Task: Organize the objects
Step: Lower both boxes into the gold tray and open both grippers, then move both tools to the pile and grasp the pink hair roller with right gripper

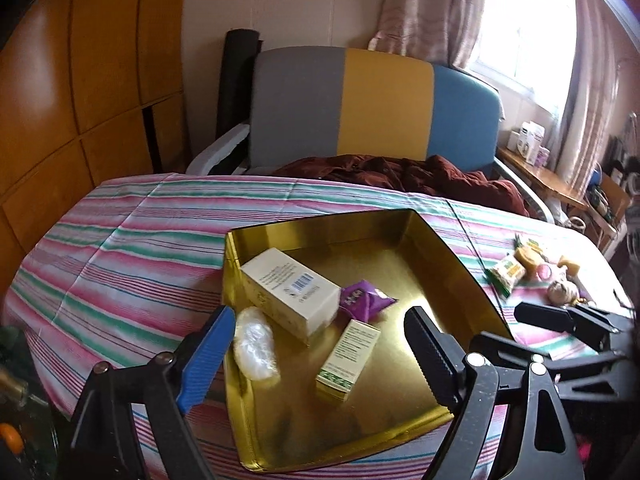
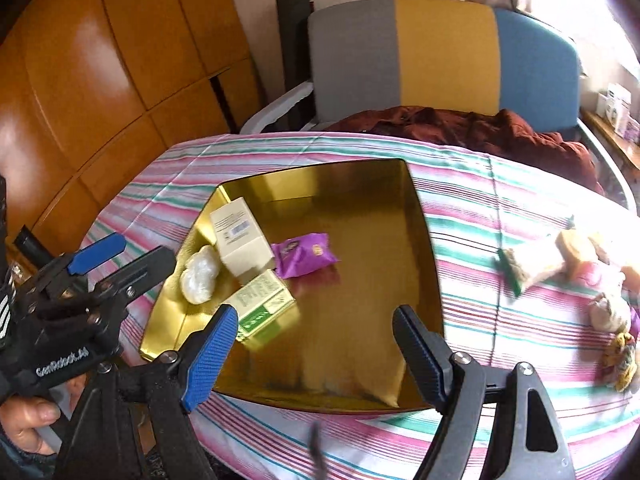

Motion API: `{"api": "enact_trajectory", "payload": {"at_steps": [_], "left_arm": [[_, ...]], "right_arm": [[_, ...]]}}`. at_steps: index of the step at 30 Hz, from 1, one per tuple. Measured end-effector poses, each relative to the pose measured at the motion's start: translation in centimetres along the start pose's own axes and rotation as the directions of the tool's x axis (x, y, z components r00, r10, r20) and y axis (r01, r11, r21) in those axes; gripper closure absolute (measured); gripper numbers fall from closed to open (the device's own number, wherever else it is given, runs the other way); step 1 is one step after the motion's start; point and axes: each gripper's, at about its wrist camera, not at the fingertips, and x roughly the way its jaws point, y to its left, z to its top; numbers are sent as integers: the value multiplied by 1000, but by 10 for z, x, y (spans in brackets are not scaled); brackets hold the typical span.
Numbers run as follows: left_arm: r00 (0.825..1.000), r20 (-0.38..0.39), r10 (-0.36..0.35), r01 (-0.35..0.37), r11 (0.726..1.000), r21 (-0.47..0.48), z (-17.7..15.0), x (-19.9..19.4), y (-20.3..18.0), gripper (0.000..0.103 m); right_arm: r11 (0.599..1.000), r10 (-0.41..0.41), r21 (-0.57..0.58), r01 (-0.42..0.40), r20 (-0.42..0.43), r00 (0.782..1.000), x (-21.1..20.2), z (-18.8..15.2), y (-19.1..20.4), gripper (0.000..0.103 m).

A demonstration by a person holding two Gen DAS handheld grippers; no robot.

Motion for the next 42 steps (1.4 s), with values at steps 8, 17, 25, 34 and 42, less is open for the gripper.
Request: {"api": "enact_trajectory", "payload": {"at_steps": [8, 17, 25, 34, 42], "left_arm": [[998, -26, -64, 66, 996, 61, -3, 2, -27, 15], [989, -66, -136, 143, 981, 128, -4, 8, -60, 15], [978, -91, -186, 200, 961, 191, -1, 15, -90, 15], [966, -122, -228, 252, 936, 244, 3, 27, -118, 14], [954, -142, -263, 294, 913, 282, 19, 40, -143, 12]], "right_arm": [[994, -55, 89, 55, -3, 998, -8, -8, -42, 22], [967, -120, 222, 126, -43, 992, -18, -25, -106, 22], [916, -199, 340, 214, -78, 977, -42, -39, -173, 22], [874, -274, 388, 292, -103, 956, -61, -19, -245, 22], [893, -296, 306, 332, -159, 942, -30, 8, -291, 22]]}}
